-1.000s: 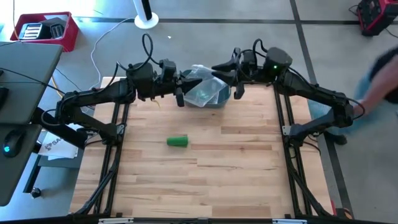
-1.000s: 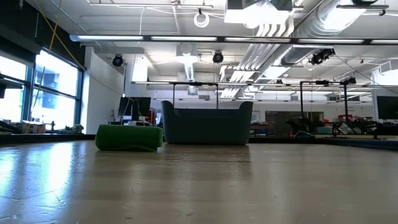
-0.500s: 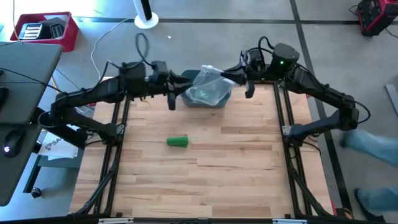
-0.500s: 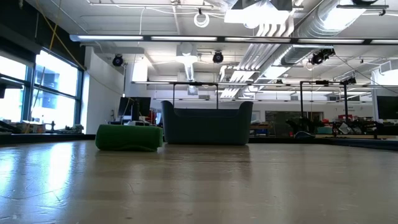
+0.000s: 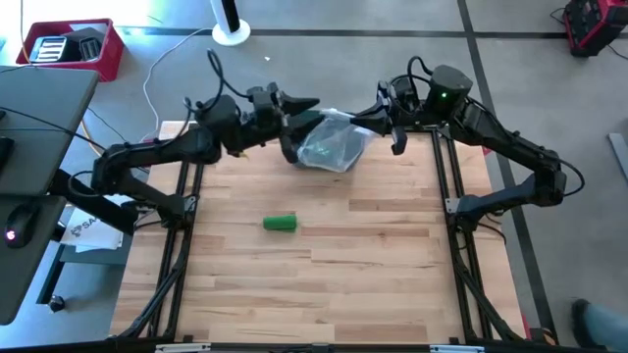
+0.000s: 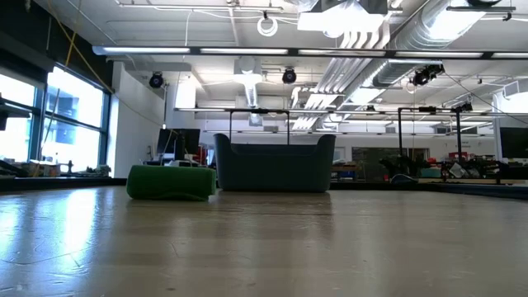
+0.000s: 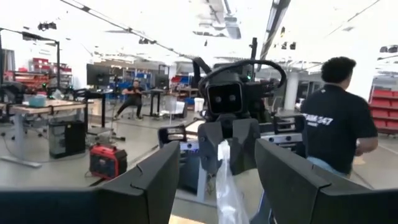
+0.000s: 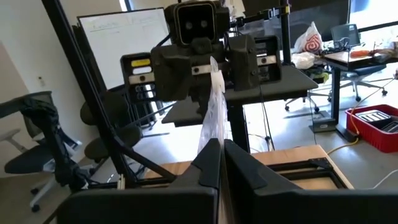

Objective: Roll bandage
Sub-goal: Open the transparent zip bag

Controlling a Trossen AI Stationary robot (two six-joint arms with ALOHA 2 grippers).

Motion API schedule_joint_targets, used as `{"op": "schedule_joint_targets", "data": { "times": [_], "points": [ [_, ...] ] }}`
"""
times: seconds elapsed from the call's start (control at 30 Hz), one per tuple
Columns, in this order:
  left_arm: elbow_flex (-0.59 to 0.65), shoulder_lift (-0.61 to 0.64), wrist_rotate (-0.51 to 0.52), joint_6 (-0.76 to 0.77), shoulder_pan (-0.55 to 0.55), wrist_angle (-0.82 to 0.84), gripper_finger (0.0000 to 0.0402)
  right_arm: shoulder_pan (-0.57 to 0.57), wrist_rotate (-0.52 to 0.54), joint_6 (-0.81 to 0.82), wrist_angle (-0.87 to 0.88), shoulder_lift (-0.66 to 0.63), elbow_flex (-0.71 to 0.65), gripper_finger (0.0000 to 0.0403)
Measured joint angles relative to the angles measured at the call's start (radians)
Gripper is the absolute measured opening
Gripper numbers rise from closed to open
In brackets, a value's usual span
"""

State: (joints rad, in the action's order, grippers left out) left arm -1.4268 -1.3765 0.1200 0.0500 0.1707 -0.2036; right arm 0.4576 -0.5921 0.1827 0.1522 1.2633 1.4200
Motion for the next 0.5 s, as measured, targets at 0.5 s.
{"op": "schedule_joint_targets", "data": {
  "times": [0.5],
  "points": [
    [0.001, -0.045, 0.007, 0.008, 0.0, -0.05, 0.0105, 0.0, 0.001, -0.006, 0.001, 0.0, 0.0, 0.0]
  ]
}}
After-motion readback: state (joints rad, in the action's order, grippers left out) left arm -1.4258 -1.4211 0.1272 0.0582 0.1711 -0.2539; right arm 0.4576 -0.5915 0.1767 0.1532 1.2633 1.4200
